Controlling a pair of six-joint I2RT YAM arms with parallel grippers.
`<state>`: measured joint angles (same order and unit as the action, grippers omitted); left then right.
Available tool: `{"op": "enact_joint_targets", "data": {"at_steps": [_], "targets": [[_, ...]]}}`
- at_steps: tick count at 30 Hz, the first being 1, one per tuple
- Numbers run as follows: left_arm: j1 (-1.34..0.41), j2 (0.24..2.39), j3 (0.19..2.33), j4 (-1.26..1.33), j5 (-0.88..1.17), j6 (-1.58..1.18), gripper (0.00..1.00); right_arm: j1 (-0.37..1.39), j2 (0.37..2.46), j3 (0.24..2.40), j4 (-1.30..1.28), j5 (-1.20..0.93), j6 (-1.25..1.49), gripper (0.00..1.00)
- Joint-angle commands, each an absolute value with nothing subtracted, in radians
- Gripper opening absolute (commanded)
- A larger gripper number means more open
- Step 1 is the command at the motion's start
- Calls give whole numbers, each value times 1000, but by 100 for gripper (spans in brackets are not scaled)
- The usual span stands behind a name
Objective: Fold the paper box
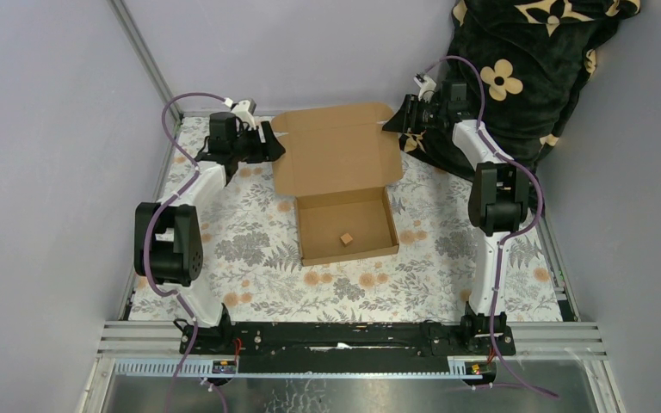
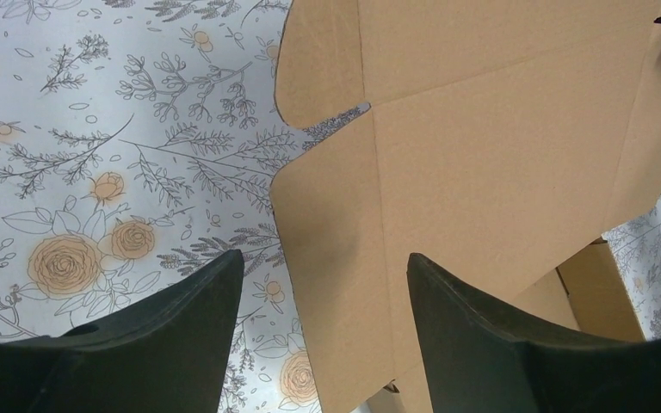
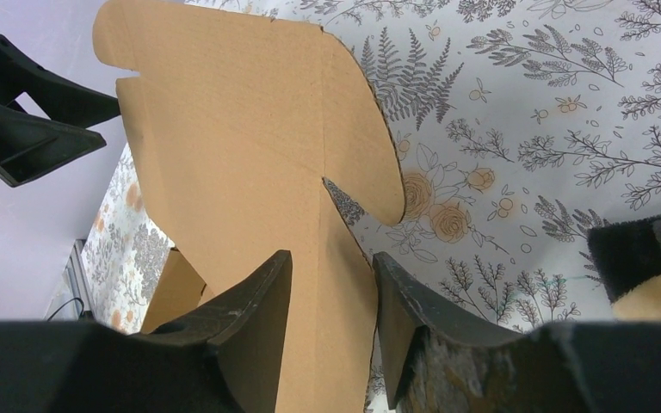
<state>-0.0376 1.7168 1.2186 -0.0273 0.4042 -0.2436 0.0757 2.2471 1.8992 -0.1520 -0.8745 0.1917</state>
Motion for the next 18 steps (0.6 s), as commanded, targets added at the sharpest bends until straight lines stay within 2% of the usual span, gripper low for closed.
{"op": "enact_joint_targets", "data": {"at_steps": [1,11,18], "targets": [[-31,1728,1259,46,427,-224,75,71,2243,1942,-113,-920,203,46],[-31,1740,1265,73,431,-238,70,72,2240,1938,-138,-919,186,42],[-31,1757,1288,74,436,-238,55,73,2230,1933,-141,-924,181,40]]}}
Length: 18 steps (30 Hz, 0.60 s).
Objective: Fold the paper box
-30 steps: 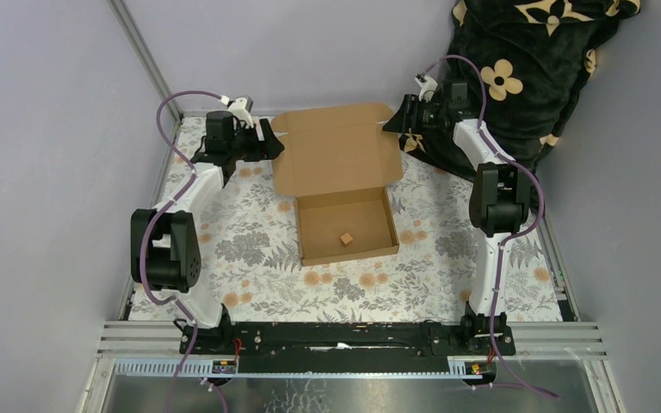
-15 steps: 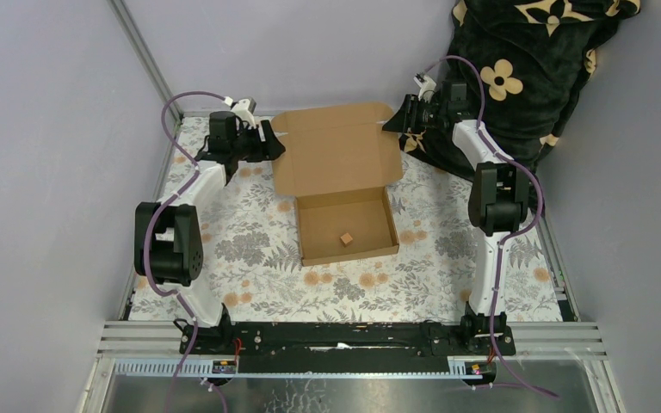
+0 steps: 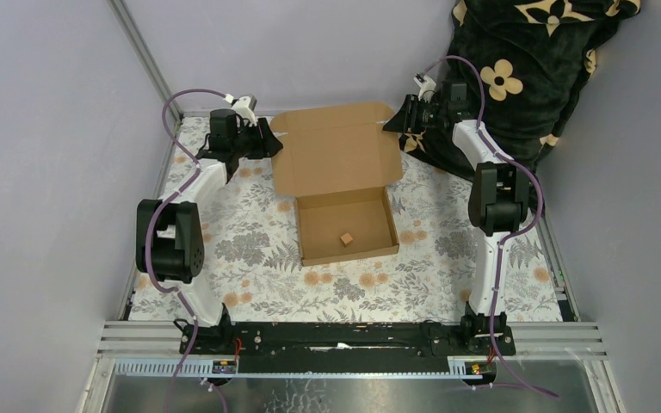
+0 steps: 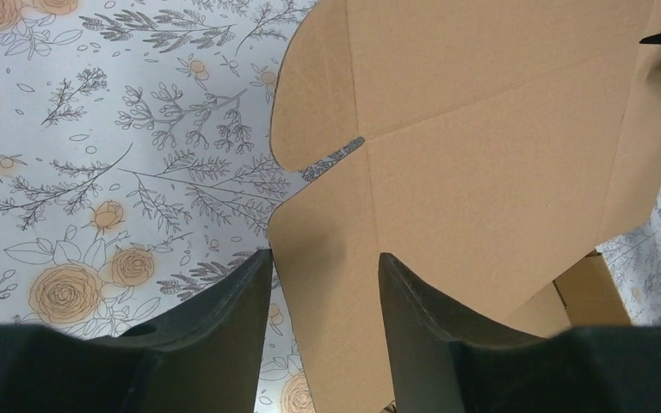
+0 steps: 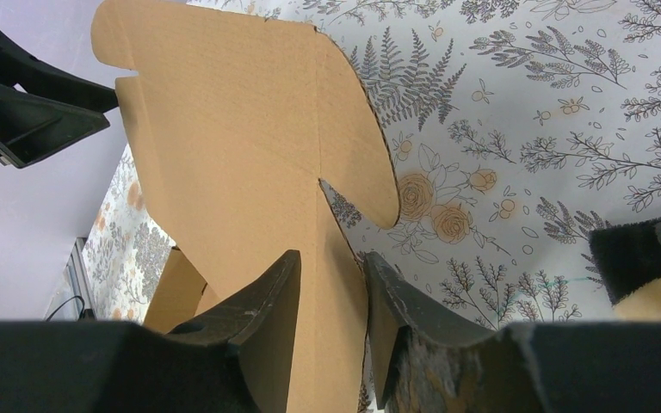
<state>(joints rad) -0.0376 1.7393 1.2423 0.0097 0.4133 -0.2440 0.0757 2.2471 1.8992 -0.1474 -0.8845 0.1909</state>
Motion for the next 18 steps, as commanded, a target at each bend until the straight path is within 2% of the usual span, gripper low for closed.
{"op": "enact_joint_targets", "data": {"at_steps": [1,8,14,18], "targets": [[-31,1756,1288,76,438,-239,54,74,2229,1933,-142,-924,181,40],[-27,1751,1282,81,426,-222,53,75,2213,1923,-152,-932,171,38],[24,1720,1228,136,454,-244,69,78,2185,1891,-156,-927,157,36],[52,1734,1213,181,497,-270,70,83,2176,1885,-162,-930,155,35]]}}
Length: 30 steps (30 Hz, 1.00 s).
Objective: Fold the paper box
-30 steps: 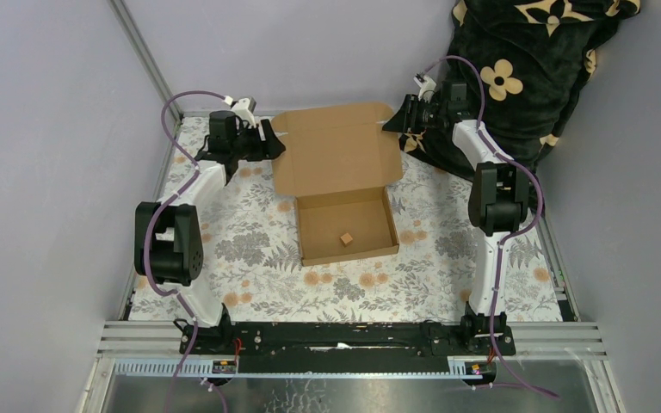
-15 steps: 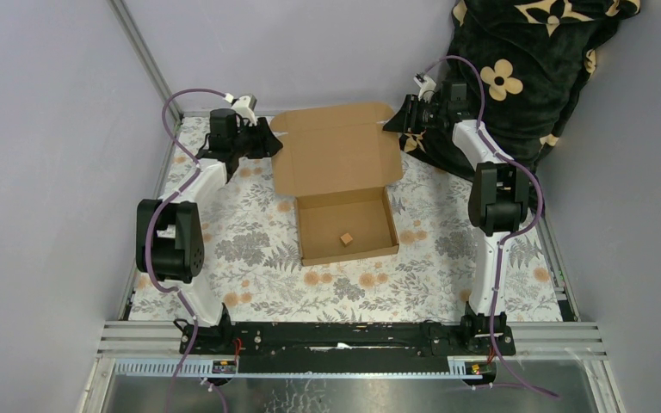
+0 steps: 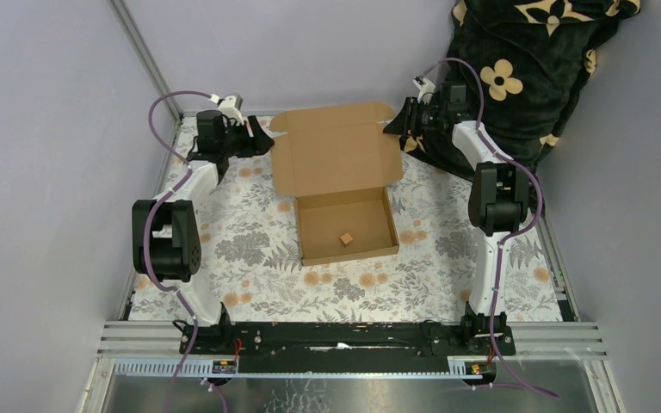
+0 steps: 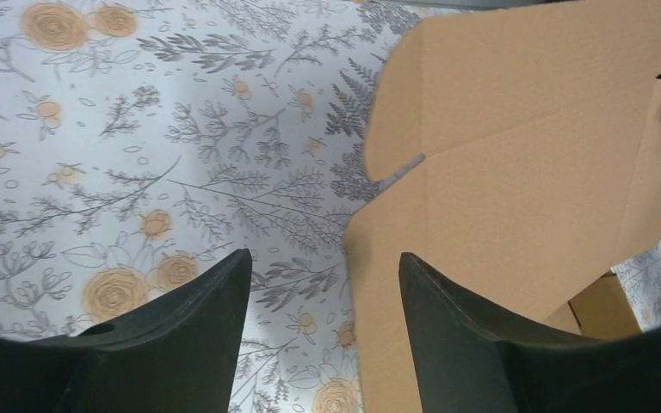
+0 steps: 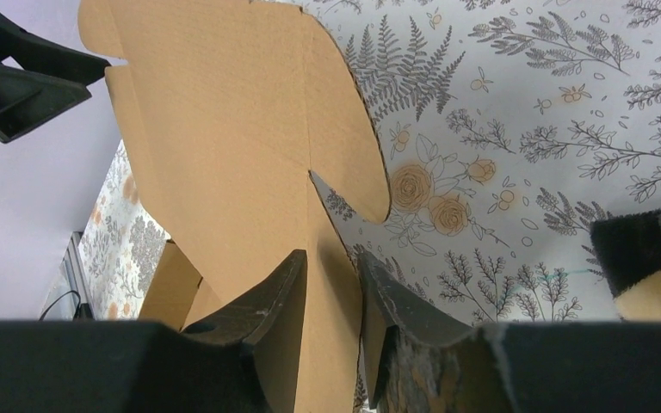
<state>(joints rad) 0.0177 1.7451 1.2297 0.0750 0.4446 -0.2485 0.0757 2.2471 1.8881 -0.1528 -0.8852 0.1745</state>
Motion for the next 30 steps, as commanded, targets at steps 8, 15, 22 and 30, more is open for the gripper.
{"op": "enact_joint_targets", "data": {"at_steps": [8,15,22,30], "targets": [[64,1798,1257,242,617,-301,69,99,2154,1868,-182,-923,133,33],[64,1823,1263,259,674,-314,68,98,2150,1904,-221,-911,110,33],[65,1828,1267,272,660,-324,60,98,2155,1945,-243,-916,107,32],[63,1834,1286,276,664,-331,44,99,2155,1946,-242,-923,109,31]]}}
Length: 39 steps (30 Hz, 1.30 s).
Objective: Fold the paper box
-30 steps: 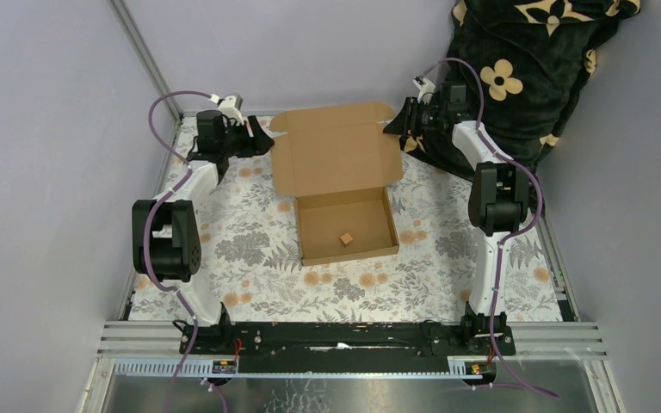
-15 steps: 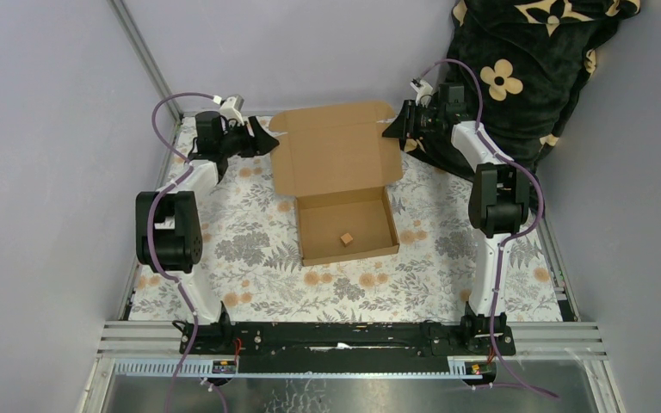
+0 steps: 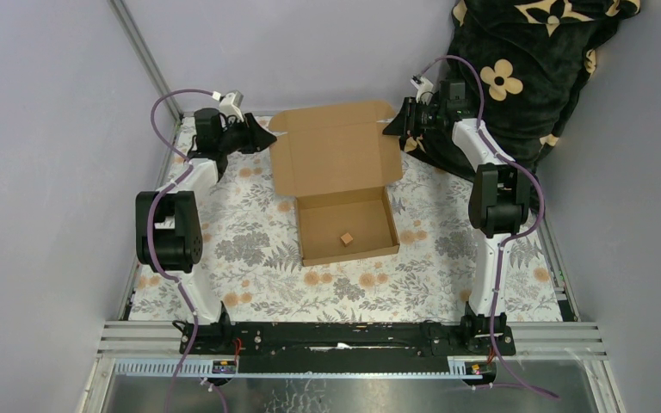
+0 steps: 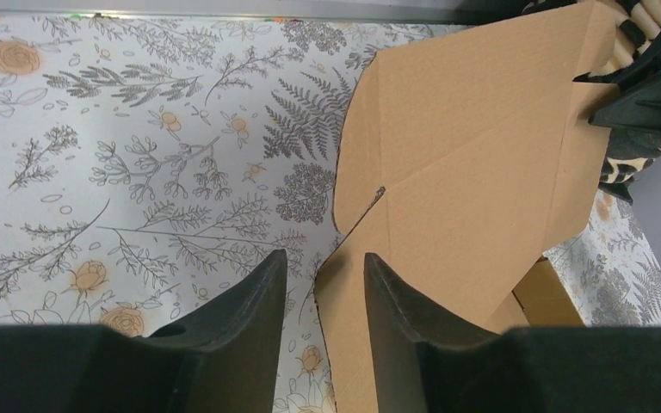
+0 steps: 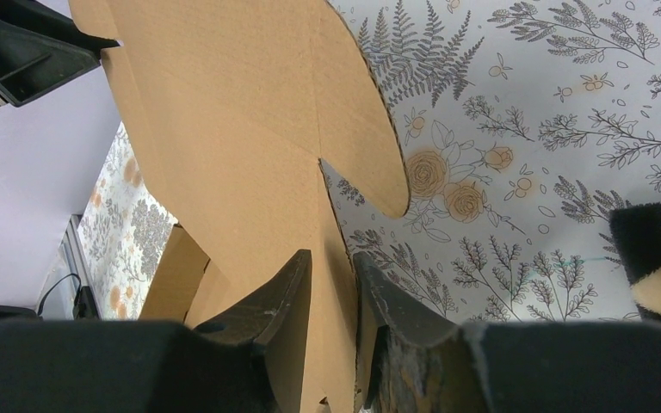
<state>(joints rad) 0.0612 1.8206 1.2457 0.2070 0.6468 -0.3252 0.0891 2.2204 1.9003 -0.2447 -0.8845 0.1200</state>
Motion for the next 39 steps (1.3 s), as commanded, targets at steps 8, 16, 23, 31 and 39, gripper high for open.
{"op": "enact_joint_targets", "data": {"at_steps": [8,16,23,31,39], "targets": [[62,1837,1278,291,674,-339,39,108,2160,1959,-246,-917,110,31],[47,1842,1269,283,674,-324,39,130,2169,1982,-265,-906,102,30],[36,1834,1251,281,671,-316,37,133,2171,1992,-287,-901,90,25],[20,1814,1268,224,651,-286,26,137,2147,1976,-293,-872,79,21],[-31,1761,1291,110,546,-211,24,152,2086,1927,-297,-783,62,13]]}}
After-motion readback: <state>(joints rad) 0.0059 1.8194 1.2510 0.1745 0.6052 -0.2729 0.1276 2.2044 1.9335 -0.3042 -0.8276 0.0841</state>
